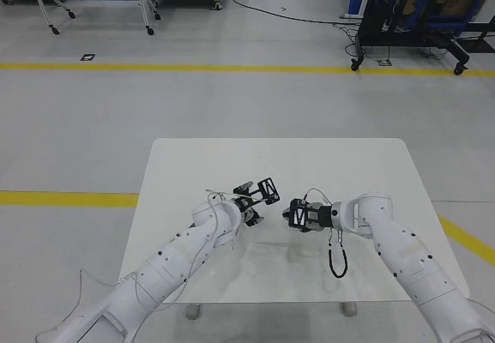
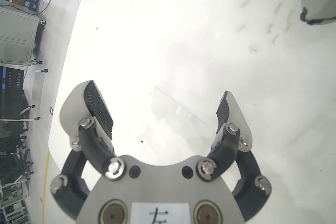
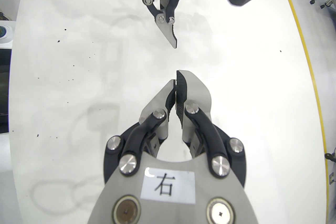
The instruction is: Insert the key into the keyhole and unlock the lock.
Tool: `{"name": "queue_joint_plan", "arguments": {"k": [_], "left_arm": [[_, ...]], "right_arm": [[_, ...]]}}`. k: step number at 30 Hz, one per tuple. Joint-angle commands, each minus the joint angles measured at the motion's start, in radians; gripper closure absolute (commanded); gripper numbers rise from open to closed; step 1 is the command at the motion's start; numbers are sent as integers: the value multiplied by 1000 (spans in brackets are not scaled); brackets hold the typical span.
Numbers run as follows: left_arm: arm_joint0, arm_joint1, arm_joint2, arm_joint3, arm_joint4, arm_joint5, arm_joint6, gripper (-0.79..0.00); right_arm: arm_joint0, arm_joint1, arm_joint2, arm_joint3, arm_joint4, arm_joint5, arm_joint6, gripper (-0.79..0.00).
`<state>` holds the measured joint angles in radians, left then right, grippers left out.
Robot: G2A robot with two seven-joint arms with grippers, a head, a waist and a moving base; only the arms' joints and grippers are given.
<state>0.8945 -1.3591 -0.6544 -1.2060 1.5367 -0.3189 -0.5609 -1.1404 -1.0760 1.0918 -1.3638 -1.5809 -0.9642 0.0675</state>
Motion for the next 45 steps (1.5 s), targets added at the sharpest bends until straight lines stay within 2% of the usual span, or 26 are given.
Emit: {"name": "queue_joint_plan", "arguments": {"k": [1, 5, 11, 19, 22, 24, 26, 29, 32, 35, 38, 45], "left_arm": [[-2, -5, 3, 25, 2, 5, 10, -785], [-8, -13, 2, 51, 3, 9, 24, -785], [-4, -12, -42, 24, -24, 28, 61, -785], [-3, -12, -43, 19, -20, 34, 66, -785], [46, 3, -75, -60, 42, 122, 158, -785], [102, 25, -142, -118, 20, 115, 275, -785], [164, 54, -235, -161, -33, 46, 413, -785], [238, 96, -368, -183, -157, -204, 615, -785], [255, 122, -455, -135, -275, -485, 779, -785], [229, 126, -477, -40, -370, -668, 896, -785], [207, 124, -461, -1, -382, -693, 910, -785], [217, 121, -444, -7, -410, -693, 912, -785]], "right_arm": [[-10, 4, 15, -11, 10, 12, -20, 0], [-53, 18, 70, -38, 23, 41, -83, 0], [-175, 55, 214, -85, 67, 2, -280, 0], [-175, 55, 214, -85, 67, 2, -280, 0], [-178, 51, 199, -89, 110, -16, -292, 0], [-156, 46, 198, -50, 209, -27, -310, 0], [-133, 37, 174, -9, 345, -48, -324, 0], [-84, 34, 106, 52, 553, -48, -293, 0], [-29, 37, 42, 105, 758, -48, -220, 0], [8, 46, -3, 131, 928, -48, -157, 0], [26, 61, -26, 132, 1066, -48, -107, 0], [28, 63, -26, 131, 1072, -48, -99, 0]]}}
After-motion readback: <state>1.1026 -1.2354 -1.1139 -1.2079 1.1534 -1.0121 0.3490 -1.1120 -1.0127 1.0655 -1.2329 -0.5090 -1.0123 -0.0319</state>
